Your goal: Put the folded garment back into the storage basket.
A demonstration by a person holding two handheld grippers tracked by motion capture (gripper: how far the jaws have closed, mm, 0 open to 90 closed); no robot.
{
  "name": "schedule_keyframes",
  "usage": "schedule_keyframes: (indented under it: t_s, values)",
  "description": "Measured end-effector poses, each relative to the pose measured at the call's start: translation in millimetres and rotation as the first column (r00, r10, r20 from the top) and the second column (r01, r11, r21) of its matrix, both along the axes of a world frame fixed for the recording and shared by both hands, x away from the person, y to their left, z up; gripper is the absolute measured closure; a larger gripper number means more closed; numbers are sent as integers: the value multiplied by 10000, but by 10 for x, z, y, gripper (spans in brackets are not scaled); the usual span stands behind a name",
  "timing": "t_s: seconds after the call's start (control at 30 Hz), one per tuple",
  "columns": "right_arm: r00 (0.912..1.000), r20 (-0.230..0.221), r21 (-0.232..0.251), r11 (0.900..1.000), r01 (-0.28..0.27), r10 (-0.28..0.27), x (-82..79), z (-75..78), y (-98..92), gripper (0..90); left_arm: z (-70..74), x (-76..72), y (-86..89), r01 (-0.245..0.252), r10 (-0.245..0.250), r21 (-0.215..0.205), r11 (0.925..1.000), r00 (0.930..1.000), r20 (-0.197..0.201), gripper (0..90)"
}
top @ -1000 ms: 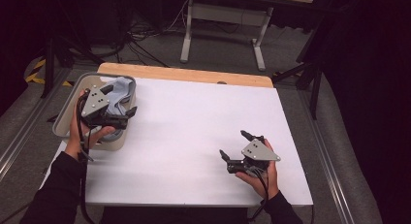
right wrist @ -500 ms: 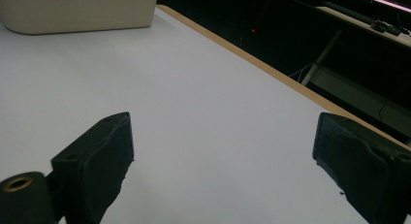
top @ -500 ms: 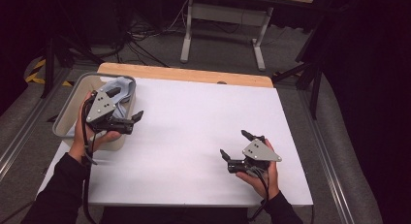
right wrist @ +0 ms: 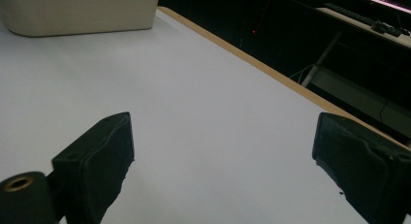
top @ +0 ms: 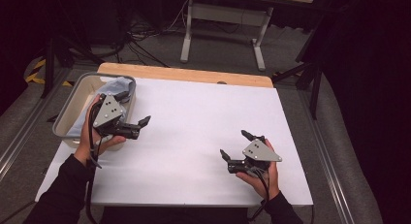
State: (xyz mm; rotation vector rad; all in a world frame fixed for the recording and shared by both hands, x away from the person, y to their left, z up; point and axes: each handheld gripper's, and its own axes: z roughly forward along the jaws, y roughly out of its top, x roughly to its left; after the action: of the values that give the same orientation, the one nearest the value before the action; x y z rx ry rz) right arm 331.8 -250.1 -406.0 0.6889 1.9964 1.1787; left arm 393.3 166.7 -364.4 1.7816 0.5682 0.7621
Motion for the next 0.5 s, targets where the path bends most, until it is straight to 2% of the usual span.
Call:
schedule_keyframes:
  t_s: [0.5]
  values:
    - [10000,78,31,10000,-28,28,-17,19,4,79,1,-161,-135,610,-613,216,9979,9980,138,25]
